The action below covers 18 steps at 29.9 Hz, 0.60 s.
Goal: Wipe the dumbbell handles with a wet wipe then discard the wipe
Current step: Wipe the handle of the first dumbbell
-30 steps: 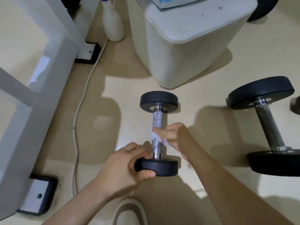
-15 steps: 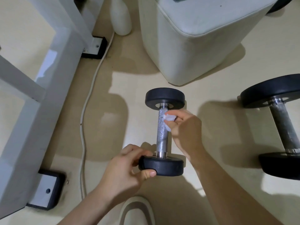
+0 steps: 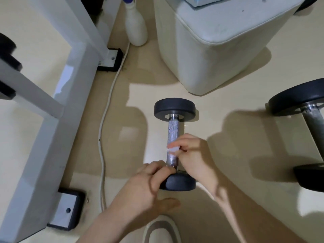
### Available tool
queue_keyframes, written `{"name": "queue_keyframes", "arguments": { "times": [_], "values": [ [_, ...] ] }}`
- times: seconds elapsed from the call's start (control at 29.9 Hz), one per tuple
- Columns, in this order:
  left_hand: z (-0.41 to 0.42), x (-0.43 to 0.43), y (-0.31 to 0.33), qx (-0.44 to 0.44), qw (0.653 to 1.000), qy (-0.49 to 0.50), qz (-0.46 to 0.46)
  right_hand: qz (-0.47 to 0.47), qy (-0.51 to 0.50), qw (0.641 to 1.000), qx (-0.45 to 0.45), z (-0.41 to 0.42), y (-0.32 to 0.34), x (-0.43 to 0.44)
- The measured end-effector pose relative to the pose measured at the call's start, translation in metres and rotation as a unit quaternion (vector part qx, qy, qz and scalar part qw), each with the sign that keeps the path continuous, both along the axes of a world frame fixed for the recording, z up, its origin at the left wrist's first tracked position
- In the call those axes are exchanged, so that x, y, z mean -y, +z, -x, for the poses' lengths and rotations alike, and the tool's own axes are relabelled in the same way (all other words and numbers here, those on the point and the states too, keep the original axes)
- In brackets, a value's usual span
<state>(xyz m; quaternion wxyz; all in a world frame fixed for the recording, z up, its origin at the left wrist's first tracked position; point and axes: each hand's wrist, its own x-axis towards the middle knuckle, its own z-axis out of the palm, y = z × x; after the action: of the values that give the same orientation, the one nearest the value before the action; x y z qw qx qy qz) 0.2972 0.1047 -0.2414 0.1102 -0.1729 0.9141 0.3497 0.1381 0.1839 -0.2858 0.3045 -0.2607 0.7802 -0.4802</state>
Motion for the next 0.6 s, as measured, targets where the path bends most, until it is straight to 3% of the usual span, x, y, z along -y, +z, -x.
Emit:
{"name": "queue_keyframes", "arguments": {
  "times": [0.13, 0.3, 0.43, 0.5, 0.6],
  "values": [
    [-0.003, -0.002, -0.008, -0.046, 0.999, 0.015, 0.008, 0.007, -0.044, 0.993, -0.113, 0.02, -0.002, 0.036],
    [-0.016, 0.01, -0.02, -0.082, 0.995, 0.042, -0.039, -0.075, 0.069, 0.992, -0.079, -0.011, 0.0, 0.013],
    [-0.034, 0.021, -0.028, -0.116, 0.961, 0.142, -0.208, 0.006, -0.041, 0.995, -0.092, 0.011, -0.003, 0.06],
    [-0.04, 0.027, -0.024, -0.099, 0.935, 0.183, -0.286, -0.004, -0.026, 0.997, -0.078, -0.01, -0.002, 0.05],
    [-0.038, 0.031, -0.021, -0.092, 0.948, 0.18, -0.246, -0.041, 0.068, 0.997, -0.019, -0.028, 0.004, 0.019]
  ]
}}
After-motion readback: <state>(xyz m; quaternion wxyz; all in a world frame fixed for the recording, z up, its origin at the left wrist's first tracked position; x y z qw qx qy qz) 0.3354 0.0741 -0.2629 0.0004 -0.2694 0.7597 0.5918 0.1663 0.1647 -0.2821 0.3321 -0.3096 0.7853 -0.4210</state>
